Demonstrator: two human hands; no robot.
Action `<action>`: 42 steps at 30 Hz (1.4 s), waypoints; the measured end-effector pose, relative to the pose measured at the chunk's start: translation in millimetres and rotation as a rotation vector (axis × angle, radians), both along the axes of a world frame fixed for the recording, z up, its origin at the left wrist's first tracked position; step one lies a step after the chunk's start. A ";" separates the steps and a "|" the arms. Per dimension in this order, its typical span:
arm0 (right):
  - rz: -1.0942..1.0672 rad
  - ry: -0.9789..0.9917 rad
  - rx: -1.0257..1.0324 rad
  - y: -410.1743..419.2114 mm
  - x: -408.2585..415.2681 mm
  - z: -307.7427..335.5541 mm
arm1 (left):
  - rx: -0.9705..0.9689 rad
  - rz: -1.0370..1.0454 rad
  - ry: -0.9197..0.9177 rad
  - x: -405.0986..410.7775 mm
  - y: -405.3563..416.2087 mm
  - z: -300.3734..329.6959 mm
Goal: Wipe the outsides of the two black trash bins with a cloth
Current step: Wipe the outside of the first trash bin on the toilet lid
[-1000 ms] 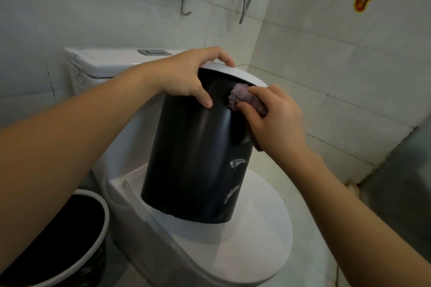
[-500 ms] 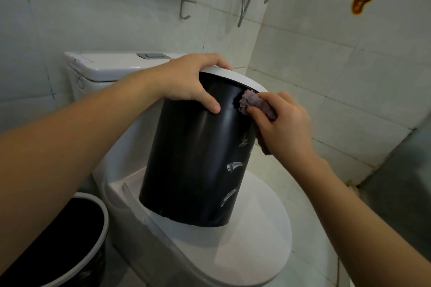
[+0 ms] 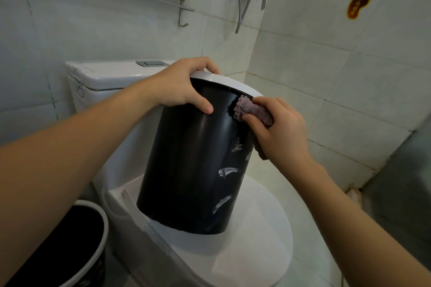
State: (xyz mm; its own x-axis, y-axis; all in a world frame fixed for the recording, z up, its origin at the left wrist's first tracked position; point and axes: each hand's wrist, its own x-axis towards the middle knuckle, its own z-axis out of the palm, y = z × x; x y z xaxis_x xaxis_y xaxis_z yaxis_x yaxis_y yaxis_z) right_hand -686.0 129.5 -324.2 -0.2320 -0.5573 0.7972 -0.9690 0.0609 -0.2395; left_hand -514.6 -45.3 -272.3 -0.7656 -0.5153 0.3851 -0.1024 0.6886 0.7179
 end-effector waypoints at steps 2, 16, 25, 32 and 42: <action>0.004 -0.017 -0.018 0.4 -0.1 1.6 | 0.026 -0.014 0.024 0.3 -1.4 -3.5; 0.016 -0.002 -0.016 -7.8 0.1 3.6 | -0.123 -0.046 -0.229 -11.0 9.8 18.8; 0.062 0.054 -0.021 -3.0 0.2 -5.3 | -0.145 -0.070 -0.212 -10.1 6.6 11.4; 0.165 0.313 0.048 13.2 -0.3 -25.5 | -0.107 -0.074 -0.208 -6.3 2.1 9.6; 0.040 0.126 -0.004 -6.8 1.1 4.1 | -0.119 -0.090 -0.201 -5.7 6.0 10.5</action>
